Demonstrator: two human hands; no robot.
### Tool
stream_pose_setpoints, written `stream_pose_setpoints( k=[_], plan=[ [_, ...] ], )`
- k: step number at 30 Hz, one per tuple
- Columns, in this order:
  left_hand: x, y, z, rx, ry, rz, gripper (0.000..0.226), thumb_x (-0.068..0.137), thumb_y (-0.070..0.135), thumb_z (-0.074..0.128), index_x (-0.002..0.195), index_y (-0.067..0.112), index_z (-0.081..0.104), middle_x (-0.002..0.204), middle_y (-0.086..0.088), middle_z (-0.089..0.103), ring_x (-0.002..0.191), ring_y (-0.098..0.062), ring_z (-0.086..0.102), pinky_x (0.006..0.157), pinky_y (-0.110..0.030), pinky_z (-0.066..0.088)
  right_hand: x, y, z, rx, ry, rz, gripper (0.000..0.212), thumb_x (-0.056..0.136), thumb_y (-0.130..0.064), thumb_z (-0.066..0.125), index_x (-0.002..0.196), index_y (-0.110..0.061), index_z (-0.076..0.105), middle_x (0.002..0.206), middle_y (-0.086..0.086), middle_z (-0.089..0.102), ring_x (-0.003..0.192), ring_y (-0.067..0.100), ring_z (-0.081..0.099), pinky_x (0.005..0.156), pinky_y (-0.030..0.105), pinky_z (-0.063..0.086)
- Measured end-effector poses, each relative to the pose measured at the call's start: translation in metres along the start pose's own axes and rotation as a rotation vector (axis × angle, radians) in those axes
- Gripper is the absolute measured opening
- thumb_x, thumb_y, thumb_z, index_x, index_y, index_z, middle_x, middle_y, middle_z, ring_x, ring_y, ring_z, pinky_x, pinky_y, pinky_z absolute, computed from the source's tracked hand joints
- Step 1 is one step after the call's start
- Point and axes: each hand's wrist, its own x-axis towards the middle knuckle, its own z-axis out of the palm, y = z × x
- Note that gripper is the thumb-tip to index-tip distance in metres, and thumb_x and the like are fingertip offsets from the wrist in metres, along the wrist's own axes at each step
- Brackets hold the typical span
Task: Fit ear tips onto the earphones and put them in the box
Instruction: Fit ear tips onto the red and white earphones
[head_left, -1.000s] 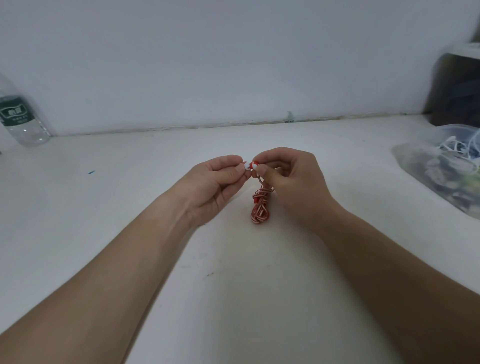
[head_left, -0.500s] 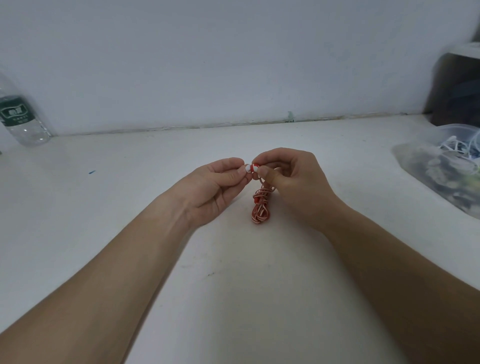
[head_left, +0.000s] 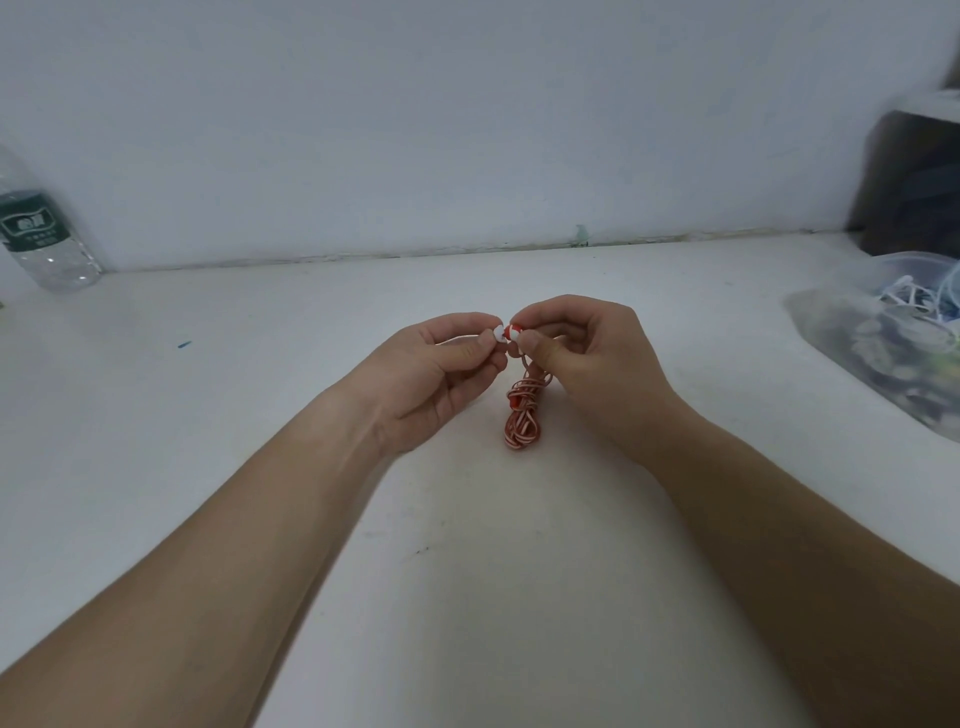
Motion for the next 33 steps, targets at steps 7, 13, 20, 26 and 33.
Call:
stream_pose_setpoints(
  k=[7,13,20,26,33],
  plan=[
    [-0.001,-0.002,0.0021,-0.057,0.007,-0.017,0.015,0.093,-0.004,0.057,0.096,0.006,0.068,0.08,-0.009,0.073,0.068,-0.011,0.071,0.064,-0.016,0.058,-0.0003,-0.0009,-0.0007,0.038,-0.044,0.015,0.008,0.09,-0.002,0.07,0.093,-0.009,0.072,0.076,0.002,0.073,0.066,0.007,0.065,0.066,0.019,0.051],
    [-0.0001,-0.0023,0.0016,-0.054,0.001,-0.014,0.014,0.091,-0.003,0.059,0.097,0.005,0.069,0.084,-0.009,0.073,0.071,-0.011,0.071,0.064,-0.016,0.058,0.0003,-0.0024,-0.0015,0.029,-0.036,0.013,0.01,0.09,-0.001,0.07,0.093,-0.01,0.073,0.079,0.005,0.075,0.074,0.011,0.07,0.068,0.021,0.054],
    [0.0009,-0.0006,0.0021,-0.027,0.02,0.031,0.015,0.091,-0.003,0.061,0.102,0.002,0.068,0.089,-0.013,0.074,0.077,-0.016,0.074,0.067,-0.017,0.058,0.0004,-0.0036,-0.0031,0.022,0.027,0.025,0.007,0.091,-0.004,0.07,0.096,-0.005,0.073,0.086,0.016,0.075,0.081,0.038,0.069,0.072,0.032,0.058],
    [0.0017,0.0002,0.0022,0.003,0.014,0.047,0.019,0.089,0.001,0.064,0.107,-0.002,0.07,0.094,-0.013,0.075,0.083,-0.017,0.073,0.077,-0.019,0.059,-0.0002,-0.0028,-0.0036,-0.001,0.044,0.027,0.007,0.089,-0.006,0.072,0.094,-0.011,0.073,0.084,0.013,0.076,0.084,0.037,0.07,0.077,0.041,0.058],
    [0.0017,-0.0013,0.0012,0.003,0.019,0.081,0.025,0.075,0.002,0.07,0.1,0.002,0.072,0.095,-0.014,0.075,0.084,-0.018,0.073,0.076,-0.019,0.059,0.0,-0.0045,-0.0028,0.055,0.047,0.051,0.011,0.094,-0.003,0.064,0.096,-0.011,0.071,0.079,0.003,0.074,0.069,0.005,0.067,0.067,0.018,0.052]
  ],
)
